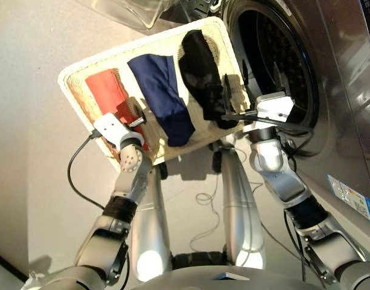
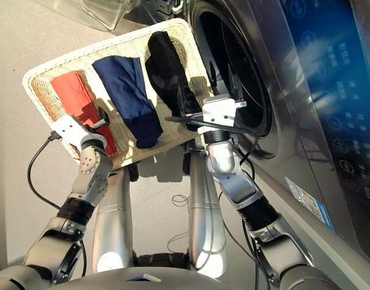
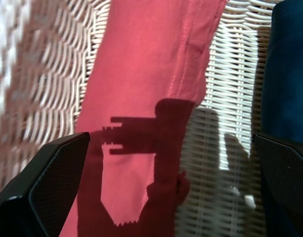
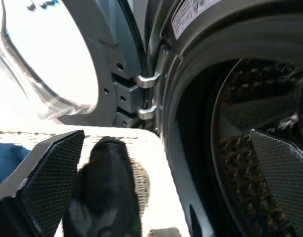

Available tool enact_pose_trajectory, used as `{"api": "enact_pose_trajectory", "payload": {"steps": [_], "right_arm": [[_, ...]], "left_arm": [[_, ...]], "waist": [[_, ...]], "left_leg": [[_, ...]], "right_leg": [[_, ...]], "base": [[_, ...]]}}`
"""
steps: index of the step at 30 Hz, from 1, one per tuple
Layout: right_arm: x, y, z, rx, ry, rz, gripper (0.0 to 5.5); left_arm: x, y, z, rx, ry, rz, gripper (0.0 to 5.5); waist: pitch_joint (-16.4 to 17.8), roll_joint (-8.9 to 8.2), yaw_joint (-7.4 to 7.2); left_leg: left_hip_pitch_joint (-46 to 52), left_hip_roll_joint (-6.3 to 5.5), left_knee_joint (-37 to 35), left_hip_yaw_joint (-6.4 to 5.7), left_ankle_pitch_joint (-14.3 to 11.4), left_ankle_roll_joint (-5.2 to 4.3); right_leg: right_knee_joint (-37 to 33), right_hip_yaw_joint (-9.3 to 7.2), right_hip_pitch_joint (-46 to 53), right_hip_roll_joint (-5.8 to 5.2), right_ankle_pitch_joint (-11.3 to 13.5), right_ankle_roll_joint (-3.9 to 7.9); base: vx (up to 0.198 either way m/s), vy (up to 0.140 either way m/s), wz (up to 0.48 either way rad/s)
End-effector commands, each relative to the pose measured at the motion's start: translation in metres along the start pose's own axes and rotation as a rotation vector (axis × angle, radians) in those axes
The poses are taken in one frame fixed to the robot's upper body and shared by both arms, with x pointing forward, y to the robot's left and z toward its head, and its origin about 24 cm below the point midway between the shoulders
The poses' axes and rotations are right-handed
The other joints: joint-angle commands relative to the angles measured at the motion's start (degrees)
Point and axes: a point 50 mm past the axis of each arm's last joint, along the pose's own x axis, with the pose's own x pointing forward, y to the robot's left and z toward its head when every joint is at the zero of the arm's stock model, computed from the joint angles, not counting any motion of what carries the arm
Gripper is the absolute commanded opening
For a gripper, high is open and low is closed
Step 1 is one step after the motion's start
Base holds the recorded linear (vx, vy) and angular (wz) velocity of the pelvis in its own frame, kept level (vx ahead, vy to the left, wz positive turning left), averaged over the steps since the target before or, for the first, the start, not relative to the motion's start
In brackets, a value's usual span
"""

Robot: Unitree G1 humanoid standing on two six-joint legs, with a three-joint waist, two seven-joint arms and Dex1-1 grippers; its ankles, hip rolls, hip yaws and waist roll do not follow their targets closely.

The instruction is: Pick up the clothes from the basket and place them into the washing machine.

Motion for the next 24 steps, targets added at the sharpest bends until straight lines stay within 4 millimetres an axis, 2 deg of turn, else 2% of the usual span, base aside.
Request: {"api": "enact_pose_trajectory", "payload": {"steps": [1,7,8,9,10,11,12,13,14,15,16,17,24], "right_arm": [[0.000,0.009,0.032,0.129,-0.153,0.031,5.50],[0.000,0.012,0.035,0.168,-0.164,0.049,5.50],[0.001,0.012,0.036,0.174,-0.171,0.048,5.50],[-0.001,0.012,0.036,0.177,-0.166,0.050,5.50],[0.000,0.012,0.037,0.179,-0.174,0.050,5.50],[-0.001,0.012,0.036,0.181,-0.166,0.051,5.50],[0.000,0.012,0.037,0.180,-0.173,0.050,5.50],[-0.001,0.012,0.036,0.184,-0.165,0.052,5.50],[0.000,0.012,0.037,0.185,-0.170,0.053,5.50],[0.000,0.012,0.037,0.187,-0.172,0.053,5.50],[0.001,0.011,0.038,0.187,-0.179,0.052,5.50],[0.001,0.011,0.039,0.190,-0.180,0.051,5.50],[0.000,0.008,0.038,0.190,-0.178,0.034,5.50]], "left_arm": [[0.016,0.011,0.010,0.022,-0.027,0.050,5.50],[0.031,0.015,0.010,0.075,0.013,0.082,5.50],[0.033,0.016,0.010,0.086,0.024,0.085,5.50],[0.033,0.019,0.007,0.100,0.038,0.092,5.00],[0.035,0.015,0.011,0.102,0.026,0.085,4.21],[0.035,0.015,0.008,0.107,0.039,0.087,3.84],[0.037,0.015,0.010,0.108,0.037,0.088,3.26],[0.037,0.017,0.008,0.117,0.048,0.092,2.37],[0.038,0.016,0.009,0.120,0.050,0.094,2.11],[0.038,0.018,0.008,0.126,0.055,0.101,1.32],[0.039,0.018,0.009,0.125,0.054,0.101,0.88],[0.039,0.019,0.008,0.127,0.056,0.106,0.00],[0.039,0.025,0.005,0.137,0.070,0.120,0.00]], "waist": [[-0.5,-0.29,-2.43],[-0.5,-0.78,-3.05],[-0.5,-0.94,-3.22],[-0.5,-0.96,-3.22],[-0.5,-1.08,-3.37],[-0.5,-1.01,-3.32],[-0.5,-1.12,-3.43],[-0.5,-1.02,-3.33],[-0.5,-1.07,-3.37],[-0.5,-1.08,-3.39],[-0.5,-1.17,-3.42],[-0.5,-1.14,-3.39],[-0.5,-0.92,-3.41]], "left_leg": [[-1.9,-1.58,2.5,-1.58,-1.9,1.66],[-2.8,-1.28,3.3,-1.73,-1.7,1.46],[-4.0,-1.33,2.8,-1.55,0.2,1.65],[-2.9,-1.18,3.5,-1.79,-1.8,1.37],[-4.2,-1.26,2.9,-1.50,0.3,1.58],[-3.0,-1.09,3.6,-1.72,-1.8,1.32],[-4.3,-1.08,2.9,-1.48,0.4,1.52],[-3.0,-0.93,3.5,-1.65,-1.7,1.25],[-3.1,-0.93,3.4,-1.71,-1.5,1.22],[-3.2,-0.90,3.5,-1.76,-1.4,1.20],[-4.4,-0.97,3.0,-1.57,0.5,1.43],[-4.4,-0.98,3.0,-1.58,0.5,1.43],[-4.1,-1.00,2.4,-1.65,1.0,1.25]], "right_leg": [[2.8,0.98,1.6,-0.82,-5.6,3.89],[3.0,1.24,1.0,-0.63,-5.4,3.97],[2.2,1.25,-0.1,-0.67,-3.5,3.78],[3.1,1.27,1.0,-0.54,-5.5,4.03],[2.2,1.27,-0.1,-0.61,-3.4,3.82],[3.0,1.36,1.0,-0.47,-5.5,4.03],[2.1,1.43,-0.1,-0.50,-3.4,3.84],[3.0,1.46,0.9,-0.38,-5.4,4.05],[2.8,1.49,0.9,-0.38,-5.2,4.08],[2.8,1.46,0.8,-0.34,-5.2,4.13],[2.1,1.46,-0.3,-0.34,-3.4,3.92],[2.1,1.46,-0.3,-0.33,-3.3,3.92],[1.5,1.44,0.1,-0.32,-3.0,4.06]], "base": [[0.000,0.000,0.000],[-0.020,-0.001,-0.006],[0.000,0.000,0.000],[-0.117,-0.002,-0.049],[0.080,0.002,-0.032],[-0.122,-0.001,-0.023],[0.082,0.002,-0.016],[0.000,0.000,0.000],[0.080,0.010,-0.029],[-0.118,-0.001,-0.040],[-0.113,-0.007,-0.021],[-0.111,-0.014,-0.033],[0.000,0.000,0.000]]}}
